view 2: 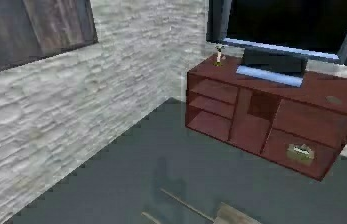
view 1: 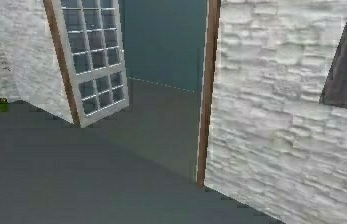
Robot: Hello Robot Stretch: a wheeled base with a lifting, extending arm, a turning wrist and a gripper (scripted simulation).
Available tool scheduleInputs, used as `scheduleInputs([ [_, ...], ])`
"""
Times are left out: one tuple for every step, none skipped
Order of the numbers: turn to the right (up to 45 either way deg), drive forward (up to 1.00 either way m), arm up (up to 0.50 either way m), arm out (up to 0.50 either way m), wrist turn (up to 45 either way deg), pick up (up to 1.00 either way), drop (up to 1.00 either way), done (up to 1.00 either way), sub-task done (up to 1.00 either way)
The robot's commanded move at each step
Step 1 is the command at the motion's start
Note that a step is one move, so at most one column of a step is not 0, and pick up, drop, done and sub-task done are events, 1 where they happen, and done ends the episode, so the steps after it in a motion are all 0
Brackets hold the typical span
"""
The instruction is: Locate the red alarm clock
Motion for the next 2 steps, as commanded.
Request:
scheduleInputs([
  [-45.0,0.00,0.00,0.00,0.0,0.00,0.00,0.00,0.00],
  [-24.0,0.00,0.00,0.00,0.0,0.00,0.00,0.00,0.00],
])
